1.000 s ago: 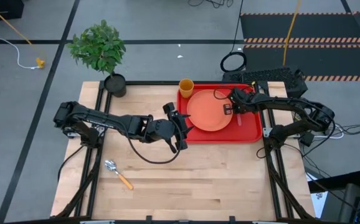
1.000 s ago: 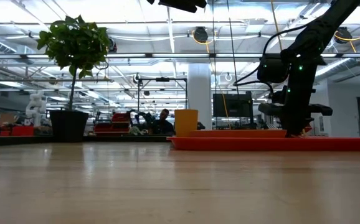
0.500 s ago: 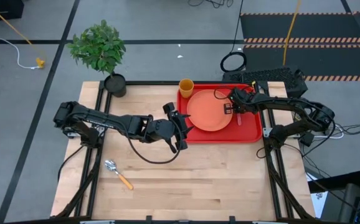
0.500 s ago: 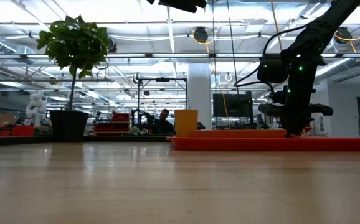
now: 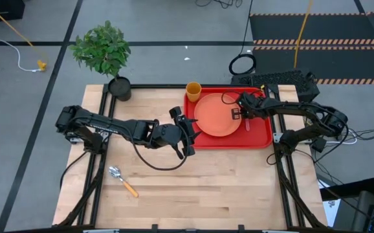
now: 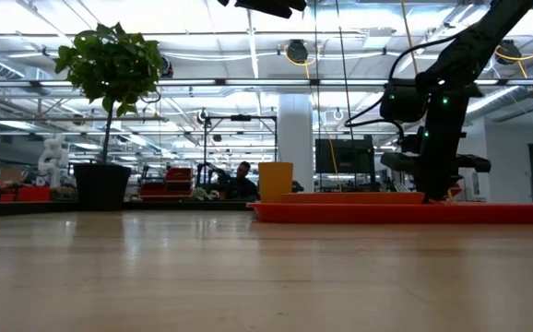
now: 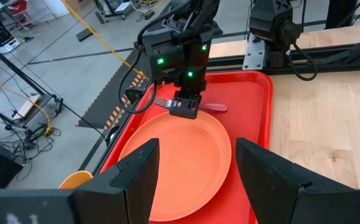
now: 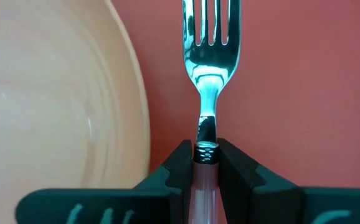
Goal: Pick and place plate/cup/fork/spoon on tray
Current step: Put the pink fork to the right of the orange plate on the red tray
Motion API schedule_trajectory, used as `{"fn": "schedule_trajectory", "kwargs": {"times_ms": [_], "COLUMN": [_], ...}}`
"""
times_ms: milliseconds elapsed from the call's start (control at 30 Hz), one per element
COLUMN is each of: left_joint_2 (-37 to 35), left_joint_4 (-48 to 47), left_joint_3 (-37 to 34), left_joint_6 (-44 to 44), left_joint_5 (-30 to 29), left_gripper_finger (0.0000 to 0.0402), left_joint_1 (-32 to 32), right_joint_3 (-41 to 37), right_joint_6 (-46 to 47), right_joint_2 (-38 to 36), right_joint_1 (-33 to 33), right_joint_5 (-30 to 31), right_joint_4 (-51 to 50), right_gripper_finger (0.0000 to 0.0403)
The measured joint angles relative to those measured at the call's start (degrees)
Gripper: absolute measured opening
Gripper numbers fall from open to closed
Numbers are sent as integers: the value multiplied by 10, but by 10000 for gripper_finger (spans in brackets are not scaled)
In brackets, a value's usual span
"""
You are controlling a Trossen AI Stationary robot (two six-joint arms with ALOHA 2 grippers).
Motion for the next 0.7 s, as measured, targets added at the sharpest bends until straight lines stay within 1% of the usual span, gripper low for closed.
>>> {"fn": "schedule_trajectory", "kwargs": {"times_ms": [267,467,567,700], "left_joint_2": [0,0,0,0], "left_joint_4": [0,9,10,9], "left_joint_3": [0,0,0,0], "left_joint_6": [-1,-1,0,1], "left_joint_5": [0,0,0,0], "left_gripper_finger": [214,214,214,214], "left_joint_1": [0,0,0,0], "right_joint_3": [-31,-33,-34,-34], "right_joint_6": [2,3,3,3], "right_joint_2": [-1,-1,0,0], "right_joint_1": [0,0,0,0], "right_joint_5": [-1,7,12,16], "right_joint_4": [39,43,45,45], "right_gripper_finger": [44,47,67,107]}}
